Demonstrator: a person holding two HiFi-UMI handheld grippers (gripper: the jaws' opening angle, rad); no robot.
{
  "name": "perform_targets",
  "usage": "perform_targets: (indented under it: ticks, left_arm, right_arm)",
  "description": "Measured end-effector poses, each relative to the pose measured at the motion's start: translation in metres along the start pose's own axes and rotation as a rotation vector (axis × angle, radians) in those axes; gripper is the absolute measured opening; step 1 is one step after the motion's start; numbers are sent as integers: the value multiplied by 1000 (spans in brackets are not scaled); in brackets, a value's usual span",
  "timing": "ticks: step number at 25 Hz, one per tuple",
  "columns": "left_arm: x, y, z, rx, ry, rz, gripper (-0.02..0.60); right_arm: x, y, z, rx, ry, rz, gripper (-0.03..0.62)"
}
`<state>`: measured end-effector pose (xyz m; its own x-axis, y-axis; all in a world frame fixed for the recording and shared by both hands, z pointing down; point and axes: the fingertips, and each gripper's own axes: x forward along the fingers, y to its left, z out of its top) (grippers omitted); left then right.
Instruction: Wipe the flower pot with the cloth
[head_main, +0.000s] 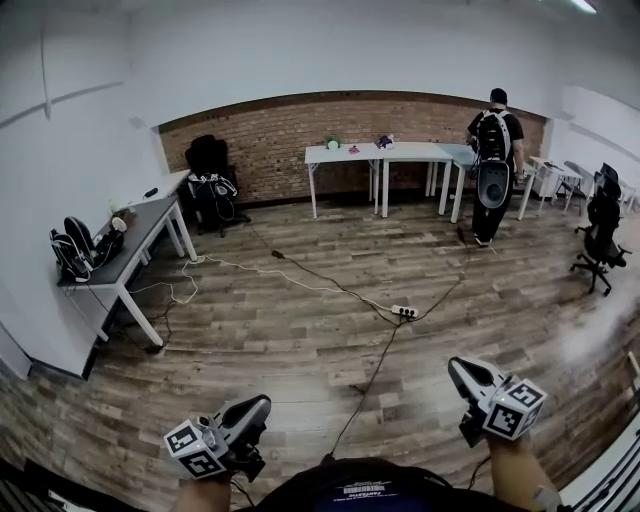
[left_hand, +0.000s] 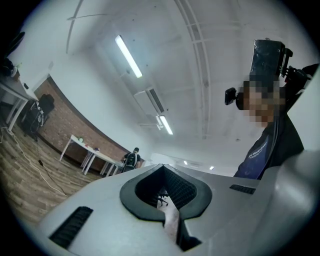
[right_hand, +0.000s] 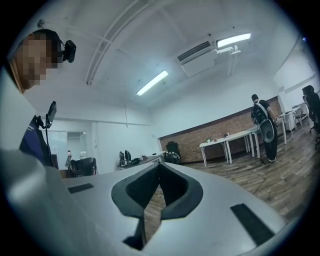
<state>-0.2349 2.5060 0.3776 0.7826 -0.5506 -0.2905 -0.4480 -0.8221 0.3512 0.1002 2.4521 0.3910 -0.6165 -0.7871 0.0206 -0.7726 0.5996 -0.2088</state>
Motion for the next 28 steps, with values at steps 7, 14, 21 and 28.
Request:
perform_targets:
  ticks: [7,14,21,28]
  left_arm:
    - [55,-19,-24,-23,-5,-44,2]
    - [128,-48,-60,-60,-9,-104,2]
    - [182,-63,-82,-89,28,-154,2]
    - [200,-10,-76,-99,27,-125,2]
  right_arm:
    - [-45,-40,9,-19,17,-35,0]
    - [-99,-93,23,-49,47,-77,0]
    - [-119,-130,32,-46,60,-96,0]
    - [-65,-156,24,-27,71,-73,0]
